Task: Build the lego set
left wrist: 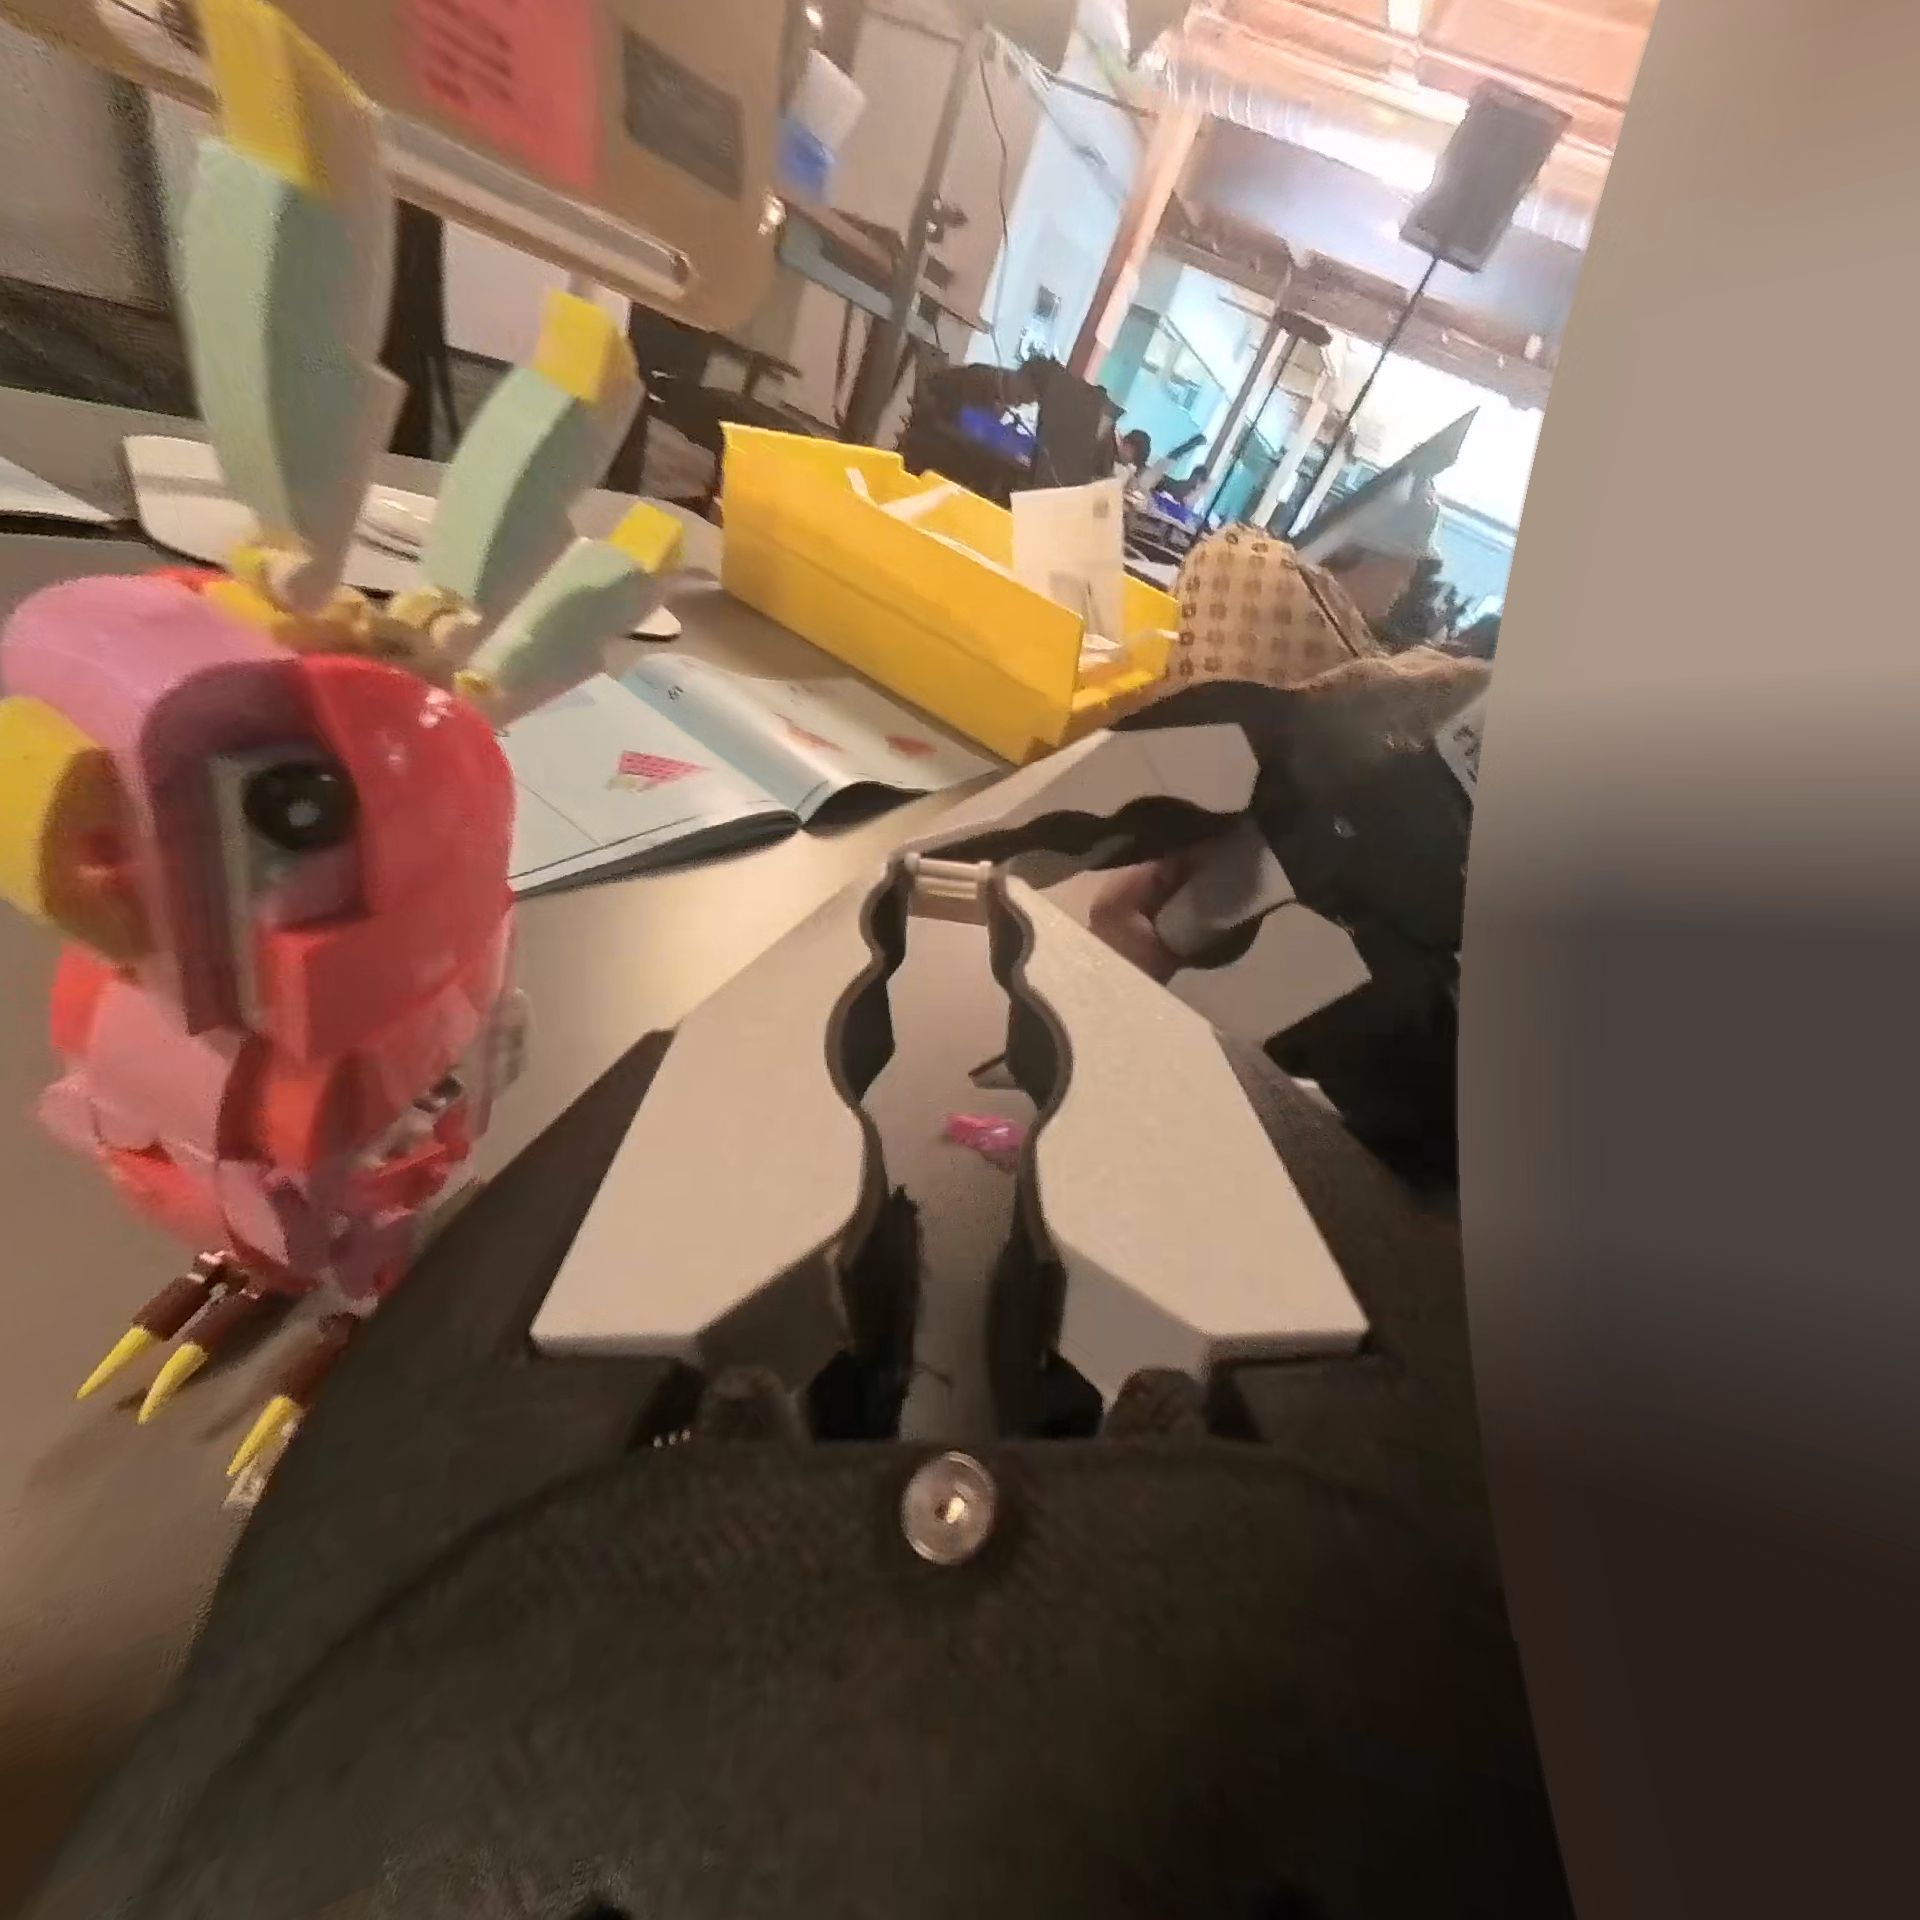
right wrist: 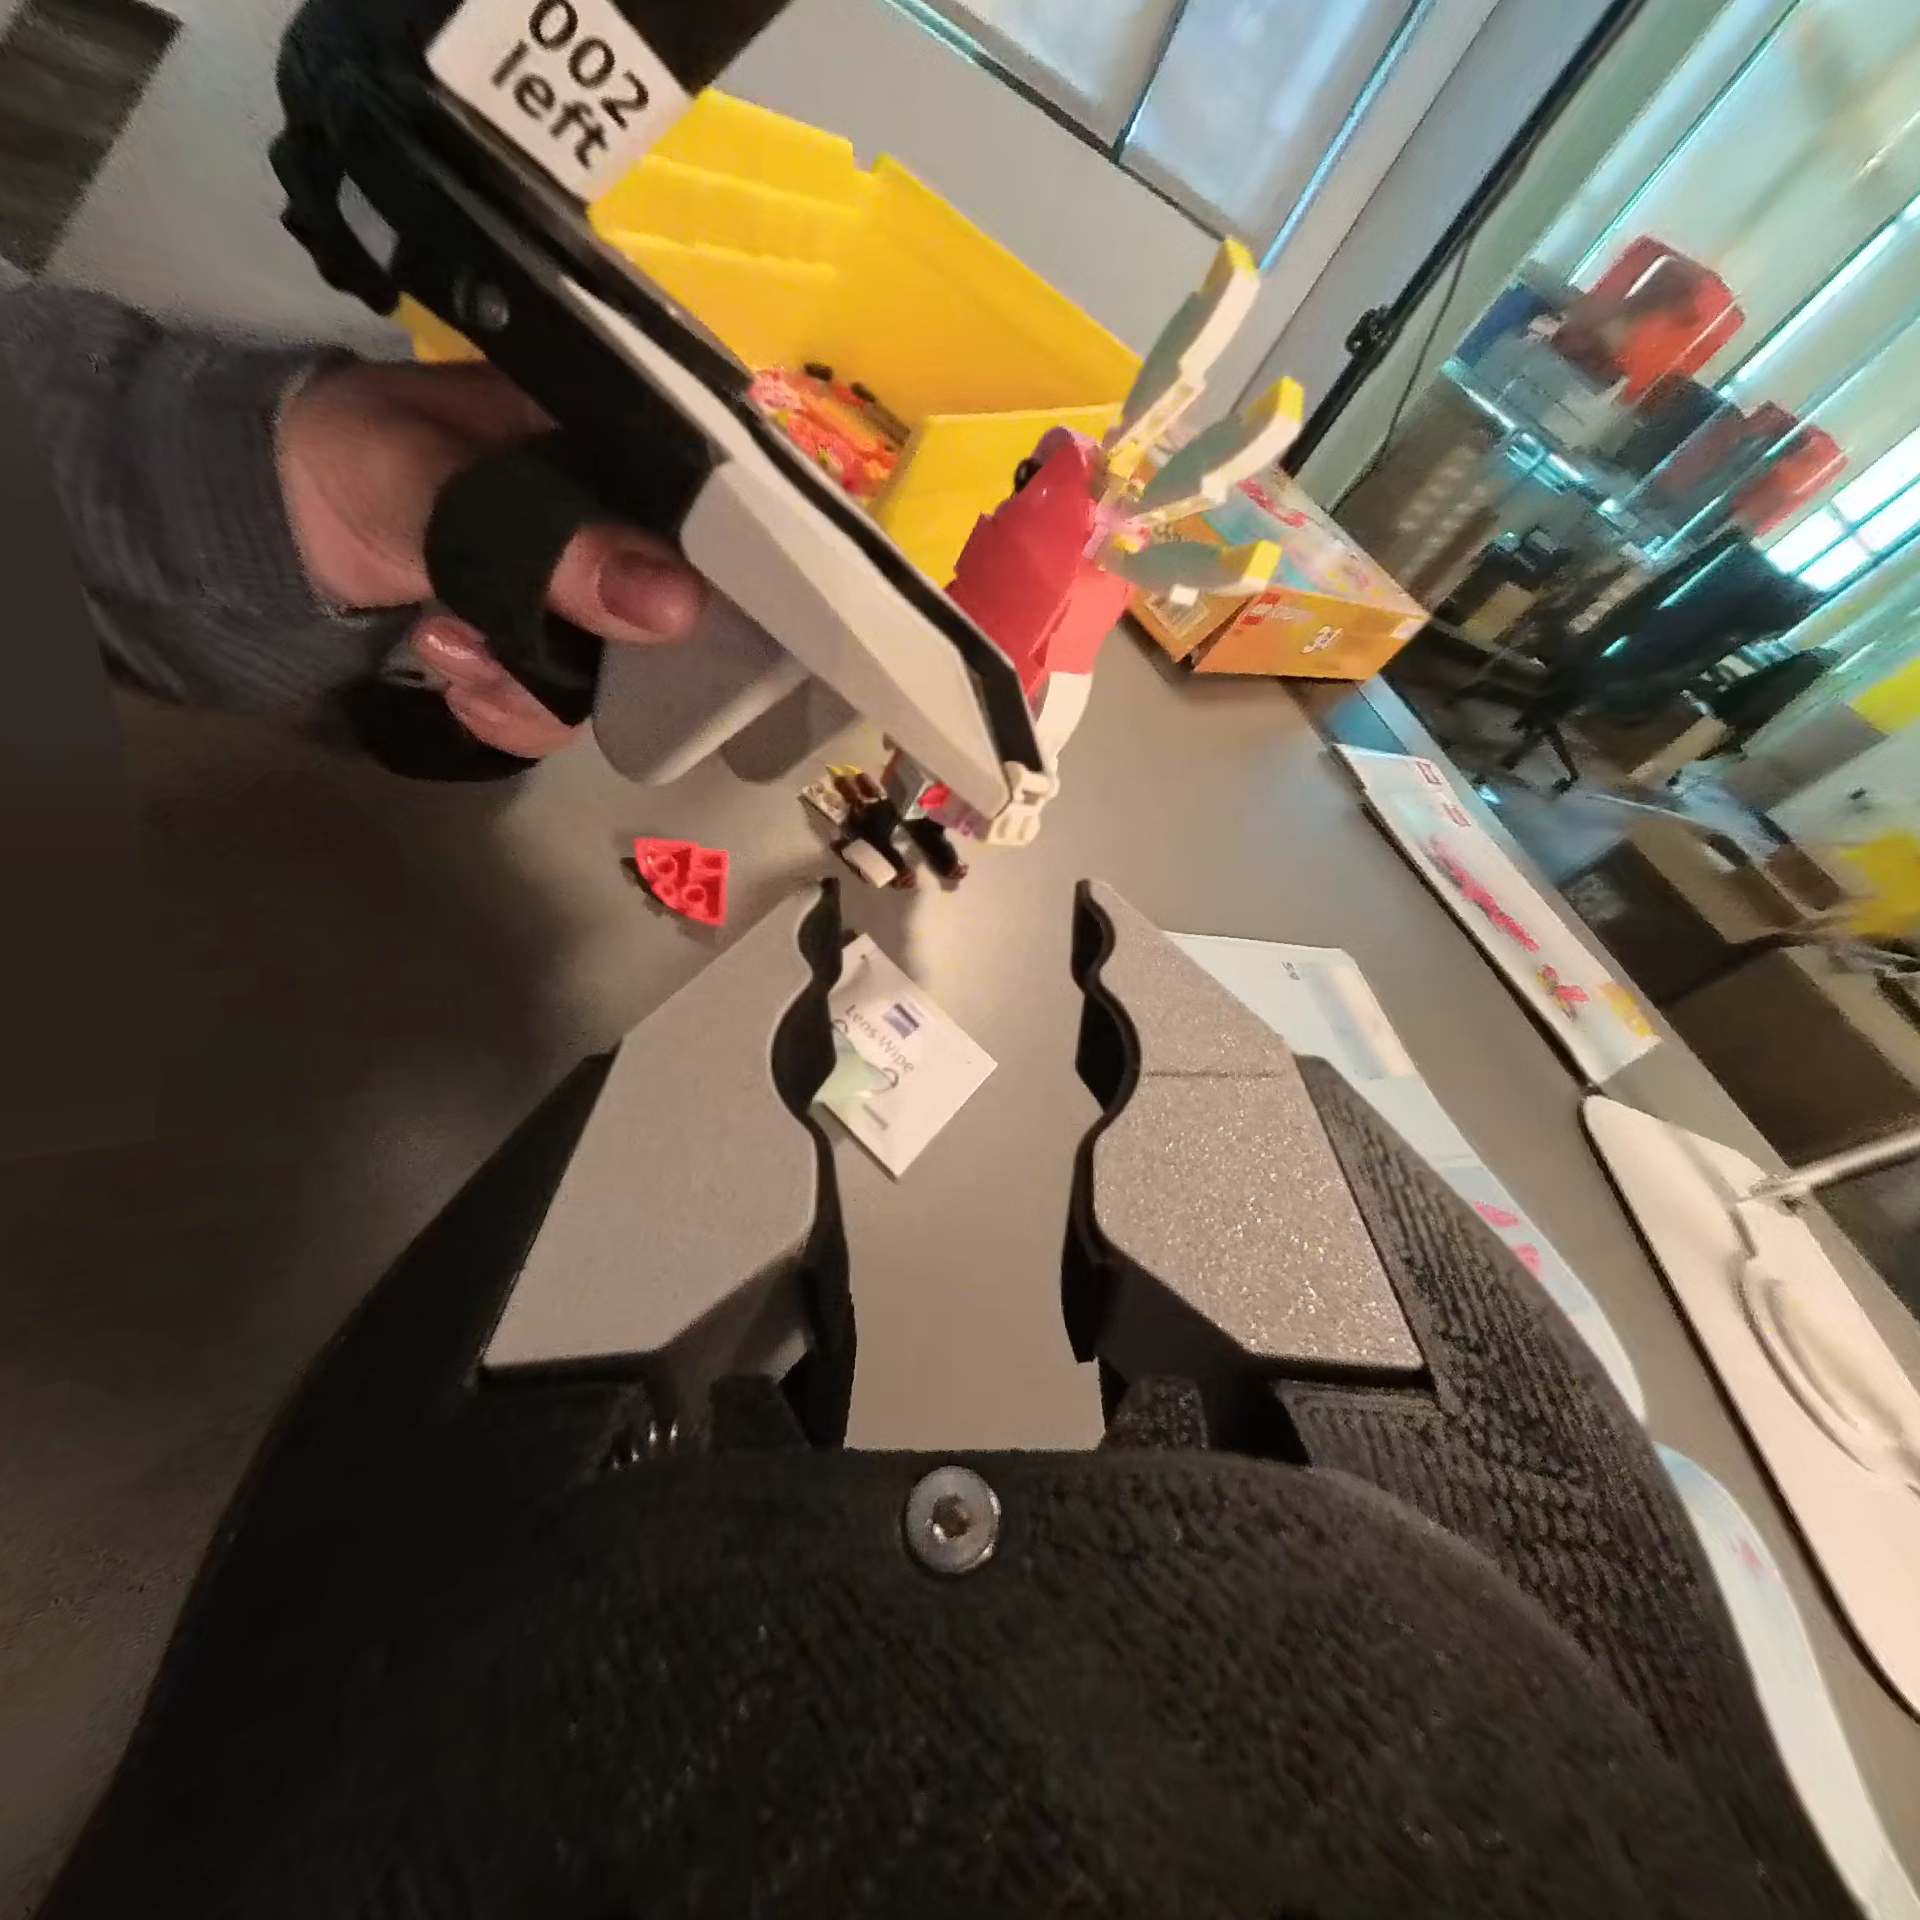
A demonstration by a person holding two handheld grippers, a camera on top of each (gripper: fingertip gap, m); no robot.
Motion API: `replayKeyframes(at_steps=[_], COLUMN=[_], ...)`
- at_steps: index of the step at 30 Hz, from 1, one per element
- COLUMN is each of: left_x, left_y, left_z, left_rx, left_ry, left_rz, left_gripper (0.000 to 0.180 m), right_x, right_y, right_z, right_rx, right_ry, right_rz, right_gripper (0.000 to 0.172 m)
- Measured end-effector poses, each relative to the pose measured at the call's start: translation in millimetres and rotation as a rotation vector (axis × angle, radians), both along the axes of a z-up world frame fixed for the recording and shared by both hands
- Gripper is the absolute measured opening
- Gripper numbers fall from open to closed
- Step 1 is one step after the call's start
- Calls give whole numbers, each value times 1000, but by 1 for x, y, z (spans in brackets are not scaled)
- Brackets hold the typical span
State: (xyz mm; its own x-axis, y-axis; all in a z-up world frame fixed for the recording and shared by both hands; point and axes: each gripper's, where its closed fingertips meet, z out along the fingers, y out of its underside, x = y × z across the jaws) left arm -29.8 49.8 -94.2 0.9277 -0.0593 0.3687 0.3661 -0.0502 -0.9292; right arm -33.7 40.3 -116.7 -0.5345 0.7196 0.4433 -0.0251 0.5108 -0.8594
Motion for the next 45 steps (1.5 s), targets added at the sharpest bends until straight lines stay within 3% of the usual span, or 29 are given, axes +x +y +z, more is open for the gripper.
replayKeyframes(at_steps=[4,7,13,15,21,23,27,29,32,36,41,43,45], left_x=[-6,-2,13,17,20,20,27,30,33,33,31,29,24], left_y=[-3,-8,-4,-3,-5,-9,-19,-21,-20,-18,-17,-14,-12], left_z=[1,14,17,16,-3,-14,-19,-26,-37,-40,-42,-43,-48], left_rx=[13,109,135,125,-8,-80,-140,-178,-218,-220,-226,-236,-247], left_ry=[24,16,-24,-14,36,166,672,915,1159,1337,1411,1435,1475], left_rz=[45,20,-66,-85,-173,-169,-132,-110,-101,-76,-76,-70,-70], left_gripper=[14,14,14,14,14,2,21,21,13,4,1,0,0], right_x=[3,14,13,11,15,19,26,29,32,33,33,32,32], right_y=[11,6,-5,-2,1,1,-1,-5,-10,-12,-10,2,28], right_z=[-4,18,31,33,19,10,-3,-5,-9,-13,-15,-10,-10], right_rx=[-42,-157,121,183,353,380,389,383,384,395,361,252,88], right_ry=[-46,26,319,375,389,358,298,285,274,258,230,155,-28], right_rz=[30,117,14,-36,38,93,182,213,238,254,251,232,198], right_gripper=[53,46,25,8,3,3,3,3,3,3,3,19,33])
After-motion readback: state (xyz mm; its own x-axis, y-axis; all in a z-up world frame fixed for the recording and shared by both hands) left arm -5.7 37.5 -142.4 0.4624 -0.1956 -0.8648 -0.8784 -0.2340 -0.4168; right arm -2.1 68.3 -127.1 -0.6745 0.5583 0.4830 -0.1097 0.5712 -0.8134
